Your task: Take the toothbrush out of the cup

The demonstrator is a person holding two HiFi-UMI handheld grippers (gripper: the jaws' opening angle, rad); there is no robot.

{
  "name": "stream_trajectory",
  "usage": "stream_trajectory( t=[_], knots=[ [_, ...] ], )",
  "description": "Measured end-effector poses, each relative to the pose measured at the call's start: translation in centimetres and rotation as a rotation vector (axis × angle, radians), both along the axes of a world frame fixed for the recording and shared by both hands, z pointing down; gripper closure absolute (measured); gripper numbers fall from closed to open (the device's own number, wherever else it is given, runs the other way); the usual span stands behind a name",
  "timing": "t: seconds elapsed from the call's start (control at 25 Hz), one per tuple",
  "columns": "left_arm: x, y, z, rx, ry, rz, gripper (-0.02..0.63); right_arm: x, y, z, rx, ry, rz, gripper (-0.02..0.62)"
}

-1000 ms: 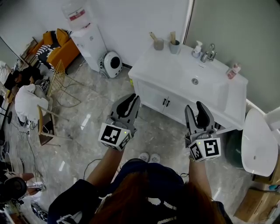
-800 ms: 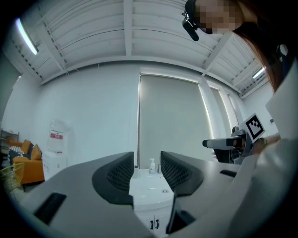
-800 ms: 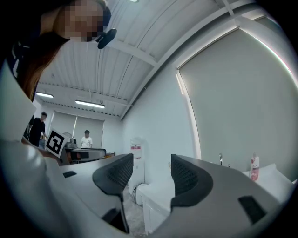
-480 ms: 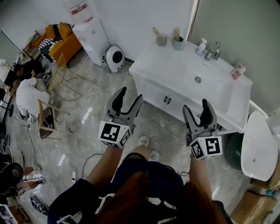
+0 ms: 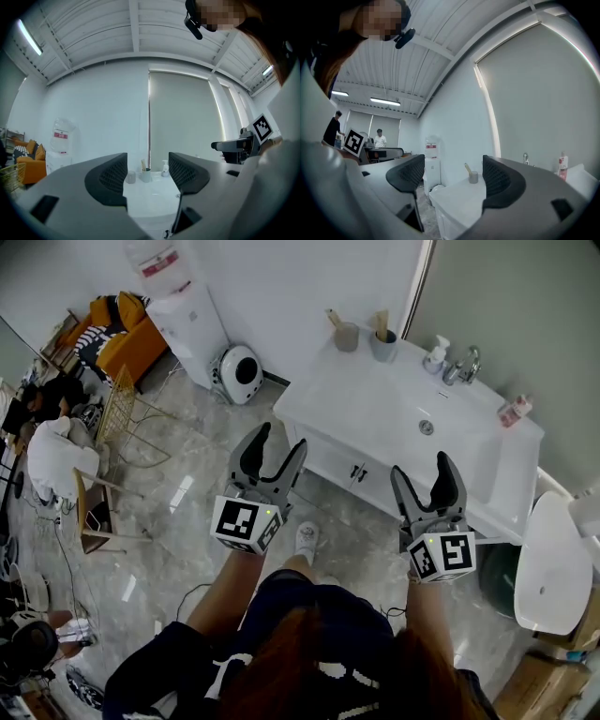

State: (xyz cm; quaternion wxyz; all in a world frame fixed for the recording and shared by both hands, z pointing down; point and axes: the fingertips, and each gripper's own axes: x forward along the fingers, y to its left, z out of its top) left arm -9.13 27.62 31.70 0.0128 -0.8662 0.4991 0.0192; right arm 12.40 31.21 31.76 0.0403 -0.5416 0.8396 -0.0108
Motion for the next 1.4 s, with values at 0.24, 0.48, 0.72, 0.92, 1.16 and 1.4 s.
stream_trajectory(
  t=[0.24, 0.48, 0.72, 0.92, 1.16, 1.4],
  knots=[
    [-1.4, -8.6, -0.9, 0.02, -0.002, 0.029, 0.341, -1.4, -7.9, -1.1, 0.028, 0.001, 0.038, 0.206],
    [-2.3, -16.6, -1.9, 0.036, 0.004, 0.077, 0.341, -2.2, -14.7, -1.9, 0.036, -0.002, 0.094, 0.204],
    [-2.6, -21.9, -1.4, 0.025, 0.003, 0.124, 0.341, -2.2, -19.2, -1.3, 0.017, -0.008, 0.139, 0.206],
    [-2.1, -25.0, 0.0, -0.007, 0.003, 0.132, 0.341, -1.9, -22.5, -0.4, -0.009, -0.001, 0.142, 0.206],
    [-0.6, -29.4, 1.3, -0.023, 0.001, 0.105, 0.341, -0.6, -28.0, 0.5, -0.022, -0.005, 0.106, 0.206],
    [1.9, -35.0, 0.8, -0.018, 0.001, 0.05, 0.341, 1.9, -34.8, 0.2, -0.014, -0.002, 0.038, 0.206]
  ],
)
